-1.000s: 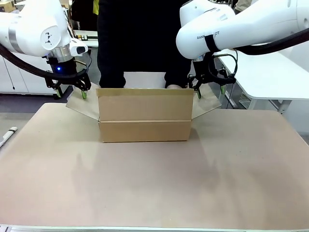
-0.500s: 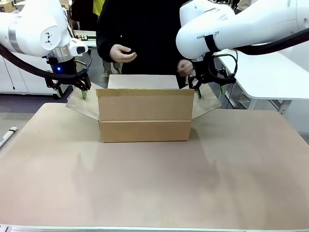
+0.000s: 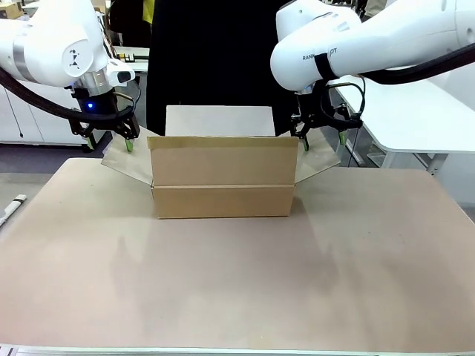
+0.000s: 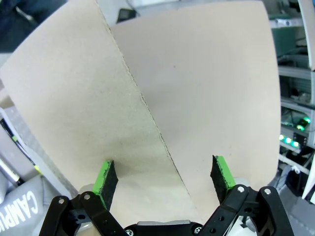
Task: Pack the gift set into the box.
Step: Lift both hands away from the flaps of the Package Box.
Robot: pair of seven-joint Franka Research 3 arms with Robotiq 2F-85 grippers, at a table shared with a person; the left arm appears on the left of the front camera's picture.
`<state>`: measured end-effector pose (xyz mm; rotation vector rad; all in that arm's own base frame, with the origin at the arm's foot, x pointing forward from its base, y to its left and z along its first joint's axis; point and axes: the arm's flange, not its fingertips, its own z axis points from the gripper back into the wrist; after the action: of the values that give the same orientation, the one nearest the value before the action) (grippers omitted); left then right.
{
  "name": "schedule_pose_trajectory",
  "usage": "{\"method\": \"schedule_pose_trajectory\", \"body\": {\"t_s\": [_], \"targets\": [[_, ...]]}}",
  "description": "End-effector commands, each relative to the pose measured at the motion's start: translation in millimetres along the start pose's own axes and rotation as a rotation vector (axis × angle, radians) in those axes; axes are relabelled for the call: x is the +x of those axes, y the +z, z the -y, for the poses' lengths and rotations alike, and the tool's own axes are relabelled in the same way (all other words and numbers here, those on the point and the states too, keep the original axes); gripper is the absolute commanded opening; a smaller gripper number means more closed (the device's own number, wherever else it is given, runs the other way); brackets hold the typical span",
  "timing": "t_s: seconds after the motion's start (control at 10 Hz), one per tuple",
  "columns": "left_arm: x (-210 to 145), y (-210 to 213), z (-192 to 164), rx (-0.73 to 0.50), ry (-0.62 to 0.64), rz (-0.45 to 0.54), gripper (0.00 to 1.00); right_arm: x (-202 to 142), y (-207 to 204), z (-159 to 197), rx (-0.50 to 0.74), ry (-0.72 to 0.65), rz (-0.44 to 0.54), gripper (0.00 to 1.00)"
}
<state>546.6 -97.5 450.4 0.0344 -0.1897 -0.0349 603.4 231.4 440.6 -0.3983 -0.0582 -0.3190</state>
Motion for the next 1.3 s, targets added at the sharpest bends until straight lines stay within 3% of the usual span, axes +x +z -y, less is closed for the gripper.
{"method": "schedule_pose_trajectory", "body": {"t_s": [0.0,0.8,0.9,1.1,1.2], "targets": [[-1,2,0,0.02,0.013,-0.001,1.0,1,1,2,-0.012,0.009,0.007,1.0],[-1,2,0,0.02,0.013,-0.001,1.0,0,0,0,0.0,0.0,0.0,1.0],[0,0,0,0.0,0.0,0.0,1.0,-11,17,20,0.011,0.031,0.051,1.0],[-43,97,-39,-0.139,0.039,0.173,1.0,-46,79,114,0.216,0.016,0.121,1.0],[-71,135,-54,-0.324,0.001,0.213,1.0,-61,104,156,0.366,0.043,0.066,1.0]]}}
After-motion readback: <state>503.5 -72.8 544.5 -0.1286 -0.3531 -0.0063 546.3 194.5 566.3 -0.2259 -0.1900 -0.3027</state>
